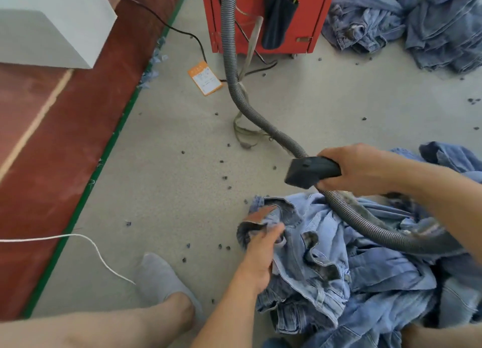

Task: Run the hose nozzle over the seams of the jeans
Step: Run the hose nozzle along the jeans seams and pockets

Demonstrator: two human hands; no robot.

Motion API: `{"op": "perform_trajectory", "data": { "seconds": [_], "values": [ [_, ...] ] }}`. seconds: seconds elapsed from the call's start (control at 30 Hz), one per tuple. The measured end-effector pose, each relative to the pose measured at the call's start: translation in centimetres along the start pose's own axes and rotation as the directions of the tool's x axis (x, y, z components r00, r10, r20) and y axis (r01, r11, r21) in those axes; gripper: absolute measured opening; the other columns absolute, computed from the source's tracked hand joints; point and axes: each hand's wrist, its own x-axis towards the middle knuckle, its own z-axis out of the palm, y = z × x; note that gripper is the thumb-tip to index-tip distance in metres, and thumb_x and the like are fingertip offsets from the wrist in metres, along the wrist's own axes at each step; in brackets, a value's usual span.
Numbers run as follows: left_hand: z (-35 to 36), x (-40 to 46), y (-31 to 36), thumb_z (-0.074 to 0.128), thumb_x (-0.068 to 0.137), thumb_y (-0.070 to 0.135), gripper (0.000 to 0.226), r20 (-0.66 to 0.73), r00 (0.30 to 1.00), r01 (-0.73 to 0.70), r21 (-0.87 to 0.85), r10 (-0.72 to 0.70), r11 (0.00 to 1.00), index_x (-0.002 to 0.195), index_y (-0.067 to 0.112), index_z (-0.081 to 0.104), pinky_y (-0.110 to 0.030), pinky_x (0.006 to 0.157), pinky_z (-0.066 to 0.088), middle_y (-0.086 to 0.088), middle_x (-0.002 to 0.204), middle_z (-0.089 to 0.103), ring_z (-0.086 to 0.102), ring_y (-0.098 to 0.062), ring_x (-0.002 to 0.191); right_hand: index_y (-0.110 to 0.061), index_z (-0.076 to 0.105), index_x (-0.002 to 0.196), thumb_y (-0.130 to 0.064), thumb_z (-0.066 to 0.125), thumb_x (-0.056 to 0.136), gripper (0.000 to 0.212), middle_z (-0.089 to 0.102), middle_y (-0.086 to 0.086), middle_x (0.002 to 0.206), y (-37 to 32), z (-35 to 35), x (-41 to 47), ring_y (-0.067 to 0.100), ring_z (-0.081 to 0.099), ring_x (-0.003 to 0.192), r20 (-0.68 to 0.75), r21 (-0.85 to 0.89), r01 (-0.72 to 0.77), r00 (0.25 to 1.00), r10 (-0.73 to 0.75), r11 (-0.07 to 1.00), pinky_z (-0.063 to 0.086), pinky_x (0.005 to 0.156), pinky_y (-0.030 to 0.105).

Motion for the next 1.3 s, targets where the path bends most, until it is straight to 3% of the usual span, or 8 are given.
{"op": "perform_trajectory", "data": {
  "seconds": [0.27,0.47,0.6,0.77,0.87,0.97,1.07,1.3],
  "values": [
    [2.3,-1.1,-1.0,0.068,0.094,0.014,0.036,0.246,0.912,-0.411,0.545,0.329,0.731,0.108,0.044,0.054,-0.002,0.093,0.041,0.028,0.109,0.062,0.055,0.024,0.102,-0.025,0.064,0.101,-0.031,0.074,0.093,0.014,0.071,0.009,0.072,-1.0,2.6,-0.7,0.015,0.063,0.051,0.282,0.228,-0.101,0.959,0.034,0.968,0.056,0.052,0.031],
    [2.3,-0.9,-2.2,0.065,0.079,0.009,0.019,0.295,0.876,-0.456,0.763,0.381,0.458,0.097,0.006,0.061,-0.044,0.090,0.057,-0.015,0.106,0.061,0.062,-0.026,0.104,-0.021,0.067,0.098,-0.028,0.077,0.090,0.014,0.068,0.005,0.065,1.4,0.0,-1.3,0.020,0.061,0.048,0.119,0.477,-0.261,0.965,0.233,0.839,0.053,0.049,0.030],
    [2.9,-1.2,-2.5,0.068,0.077,0.012,0.027,0.400,0.812,-0.525,0.819,0.426,0.232,0.104,0.011,0.066,-0.036,0.106,0.048,-0.011,0.118,0.063,0.055,-0.028,0.119,-0.031,0.070,0.087,-0.036,0.079,0.086,0.010,0.071,0.003,0.066,1.5,0.1,-2.7,0.018,0.063,0.051,0.316,0.350,-0.266,0.936,0.155,0.898,0.056,0.053,0.031],
    [3.4,-1.4,-2.8,0.061,0.077,0.019,0.030,0.536,0.769,-0.562,0.826,0.349,-0.030,0.106,0.013,0.067,-0.040,0.103,0.047,-0.012,0.122,0.065,0.054,-0.035,0.120,-0.021,0.062,0.099,-0.033,0.070,0.095,0.015,0.073,0.007,0.073,0.8,3.3,-1.2,0.019,0.066,0.049,-0.044,0.334,-0.281,0.949,0.313,0.900,0.055,0.048,0.030],
    [4.3,-1.9,-1.1,0.061,0.086,0.014,0.027,0.403,0.829,-0.512,0.825,0.387,0.237,0.112,0.015,0.070,-0.036,0.099,0.051,-0.009,0.119,0.069,0.061,-0.028,0.116,-0.020,0.062,0.100,-0.033,0.072,0.096,0.017,0.070,0.009,0.075,2.8,1.1,-2.5,0.019,0.065,0.045,-0.073,0.472,-0.288,0.929,0.362,0.834,0.054,0.045,0.029],
    [4.0,-1.4,3.1,0.058,0.096,0.042,0.039,0.181,0.973,-0.189,0.259,0.145,0.947,0.117,0.014,0.075,-0.039,0.100,0.051,-0.018,0.127,0.070,0.067,-0.025,0.114,-0.022,0.060,0.100,-0.032,0.072,0.096,0.016,0.065,0.000,0.059,4.4,-0.6,-5.1,0.016,0.062,0.042,-0.088,0.474,-0.228,0.949,0.303,0.850,0.050,0.043,0.026],
    [0.8,0.5,6.0,0.048,0.096,0.063,0.071,0.088,0.988,-0.056,-0.579,0.130,0.813,0.133,0.004,0.067,-0.051,0.108,0.048,-0.023,0.132,0.067,0.066,-0.037,0.120,-0.025,0.056,0.099,-0.035,0.070,0.097,0.017,0.064,-0.007,0.051,5.0,-0.3,-6.7,0.014,0.062,0.041,-0.127,0.426,-0.181,0.958,0.257,0.886,0.048,0.042,0.023],
    [1.0,0.1,1.4,0.068,0.090,0.062,0.053,-0.009,1.000,-0.001,0.533,0.007,0.846,0.130,0.029,0.059,-0.047,0.119,0.036,0.014,0.134,0.055,0.049,-0.010,0.127,-0.031,0.051,0.124,-0.049,0.066,0.096,0.036,0.064,-0.012,0.077,5.8,3.2,-7.6,-0.004,0.061,0.058,-0.101,0.139,-0.102,0.988,0.117,0.985,0.043,0.053,0.010]
  ]
}}
